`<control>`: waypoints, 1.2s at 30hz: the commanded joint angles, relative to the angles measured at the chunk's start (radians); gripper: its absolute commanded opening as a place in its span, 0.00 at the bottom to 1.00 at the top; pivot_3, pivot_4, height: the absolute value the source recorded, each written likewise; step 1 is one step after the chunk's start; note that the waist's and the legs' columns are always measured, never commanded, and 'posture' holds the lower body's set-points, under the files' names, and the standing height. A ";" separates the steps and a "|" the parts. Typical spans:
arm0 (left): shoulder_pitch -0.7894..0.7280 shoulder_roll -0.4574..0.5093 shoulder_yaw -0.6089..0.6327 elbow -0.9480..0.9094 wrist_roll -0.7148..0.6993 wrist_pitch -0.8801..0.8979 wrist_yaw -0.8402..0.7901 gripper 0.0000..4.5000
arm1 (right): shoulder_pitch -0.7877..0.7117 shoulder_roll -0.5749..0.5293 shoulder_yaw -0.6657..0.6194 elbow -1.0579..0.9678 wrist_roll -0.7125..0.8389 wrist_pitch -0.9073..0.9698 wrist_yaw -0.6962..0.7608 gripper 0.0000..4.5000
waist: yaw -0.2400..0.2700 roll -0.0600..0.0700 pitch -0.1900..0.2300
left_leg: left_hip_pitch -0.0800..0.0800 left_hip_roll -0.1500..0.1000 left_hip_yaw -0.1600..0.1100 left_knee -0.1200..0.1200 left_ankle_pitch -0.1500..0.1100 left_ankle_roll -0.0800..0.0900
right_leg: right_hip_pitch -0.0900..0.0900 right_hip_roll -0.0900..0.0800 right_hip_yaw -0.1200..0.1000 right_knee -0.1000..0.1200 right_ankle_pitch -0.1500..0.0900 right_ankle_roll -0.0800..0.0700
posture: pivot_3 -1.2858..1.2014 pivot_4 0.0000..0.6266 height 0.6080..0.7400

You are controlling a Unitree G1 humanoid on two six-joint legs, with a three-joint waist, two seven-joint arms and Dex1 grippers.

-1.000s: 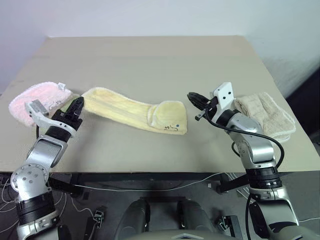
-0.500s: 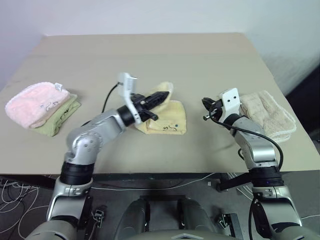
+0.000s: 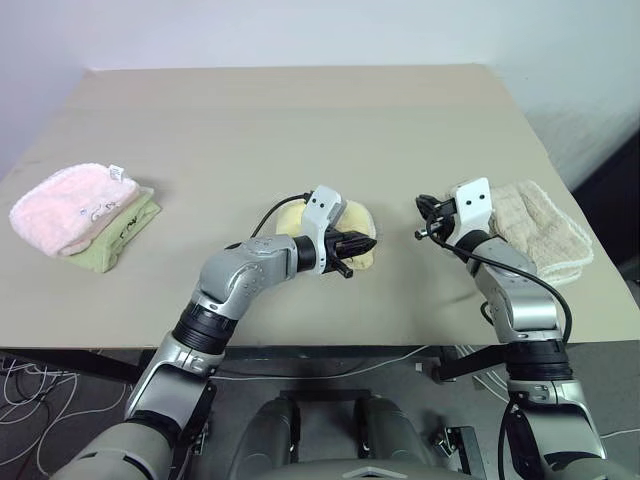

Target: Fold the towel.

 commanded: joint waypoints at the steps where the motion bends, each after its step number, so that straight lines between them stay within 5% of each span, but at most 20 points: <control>1: 0.020 0.010 0.086 -0.091 -0.053 0.029 -0.033 0.55 | -0.017 0.002 -0.007 -0.043 0.005 -0.006 -0.001 0.04 | 0.001 0.000 0.000 | 0.000 0.000 0.000 0.000 0.000 0.000 | 0.000 0.000 0.000 0.000 0.000 0.000 | 0.52 0.24 1.00; 5: 0.054 0.021 0.209 -0.154 -0.132 0.059 -0.035 0.84 | -0.030 0.001 0.001 -0.046 0.009 -0.005 0.016 0.04 | 0.001 0.000 0.000 | 0.000 0.000 0.000 0.001 0.000 0.000 | 0.000 0.000 0.000 0.000 0.000 0.000 | 0.52 0.24 1.00; 9: 0.075 0.056 0.315 -0.145 -0.086 0.001 0.021 0.84 | -0.046 0.005 0.023 -0.086 0.040 0.013 0.070 0.02 | 0.000 0.000 0.000 | 0.000 0.000 0.000 0.001 0.000 0.000 | 0.000 0.000 0.000 0.001 0.000 0.000 | 0.52 0.24 1.00; 13: 0.100 0.084 0.322 -0.093 0.023 -0.110 0.027 0.64 | -0.069 0.033 0.059 -0.145 0.080 0.065 0.113 0.00 | 0.001 0.000 0.000 | 0.000 0.000 0.000 0.001 0.000 0.000 | 0.000 0.000 0.000 0.002 0.000 0.000 | 0.52 0.24 1.00; 20: 0.144 0.110 0.161 -0.022 0.230 -0.277 -0.068 0.09 | -0.092 0.088 0.172 -0.160 0.072 0.120 0.153 0.00 | 0.006 0.000 0.000 | -0.002 -0.001 -0.002 0.005 0.000 0.000 | 0.000 -0.001 -0.002 0.002 0.000 0.000 | 0.52 0.24 1.00; 31: 0.180 0.075 0.038 0.184 0.470 -0.422 -0.049 0.09 | -0.042 0.109 0.264 0.059 -0.057 0.078 0.117 0.00 | 0.003 0.000 -0.001 | -0.002 0.000 -0.001 0.008 -0.001 0.002 | -0.001 0.000 -0.001 0.006 0.000 0.000 | 0.52 0.24 1.00; 36: 0.196 0.020 0.196 0.110 0.348 -0.448 -0.039 0.09 | -0.022 0.094 0.194 -0.042 0.004 0.034 0.144 0.00 | 0.003 0.000 -0.001 | -0.001 0.000 -0.002 0.011 -0.003 0.004 | 0.000 -0.001 -0.001 0.009 0.000 0.000 | 0.52 0.24 1.00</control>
